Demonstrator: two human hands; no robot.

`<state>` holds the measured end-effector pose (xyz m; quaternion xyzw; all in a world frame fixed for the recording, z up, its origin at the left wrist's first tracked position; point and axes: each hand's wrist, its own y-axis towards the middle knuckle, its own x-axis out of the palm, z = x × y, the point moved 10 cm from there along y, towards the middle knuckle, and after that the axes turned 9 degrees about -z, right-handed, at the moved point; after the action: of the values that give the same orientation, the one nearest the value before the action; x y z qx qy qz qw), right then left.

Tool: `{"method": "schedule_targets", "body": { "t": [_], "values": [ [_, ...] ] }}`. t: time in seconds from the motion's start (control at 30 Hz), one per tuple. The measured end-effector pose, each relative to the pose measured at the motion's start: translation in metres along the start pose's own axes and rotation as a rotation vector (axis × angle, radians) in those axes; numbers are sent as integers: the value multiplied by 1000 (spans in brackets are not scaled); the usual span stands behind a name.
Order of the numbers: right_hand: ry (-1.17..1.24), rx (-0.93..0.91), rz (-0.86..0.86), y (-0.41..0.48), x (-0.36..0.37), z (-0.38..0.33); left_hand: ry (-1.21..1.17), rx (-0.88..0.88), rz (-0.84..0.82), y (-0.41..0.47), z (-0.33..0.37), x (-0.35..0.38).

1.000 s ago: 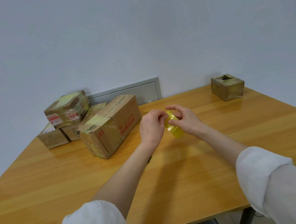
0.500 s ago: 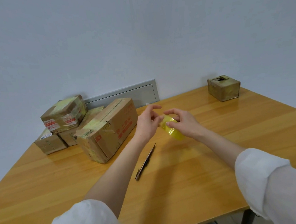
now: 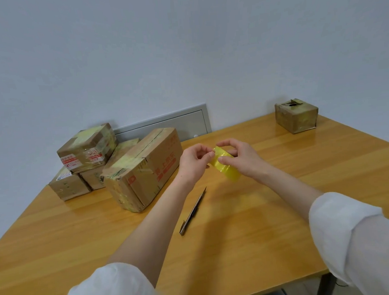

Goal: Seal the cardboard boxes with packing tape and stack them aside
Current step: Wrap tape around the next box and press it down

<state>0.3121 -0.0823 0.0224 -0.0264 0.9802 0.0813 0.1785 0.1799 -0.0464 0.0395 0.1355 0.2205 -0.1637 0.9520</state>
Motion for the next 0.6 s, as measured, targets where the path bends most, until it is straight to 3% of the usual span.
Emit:
{"method": "schedule_targets", "body": {
  "t": [0.3, 0.43, 0.5, 0.6],
  "values": [
    [33, 10, 2, 2, 9, 11, 65, 37, 9, -5, 1, -6],
    [-41, 29, 69, 4, -2, 20, 385, -34, 158, -10, -6, -35],
    [-214, 58, 74, 7, -6, 24, 595, -130, 8, -12, -21, -29],
    [-553, 128, 48, 9, -4, 30, 861, -415, -336, -34, -65, -10]
  ]
}}
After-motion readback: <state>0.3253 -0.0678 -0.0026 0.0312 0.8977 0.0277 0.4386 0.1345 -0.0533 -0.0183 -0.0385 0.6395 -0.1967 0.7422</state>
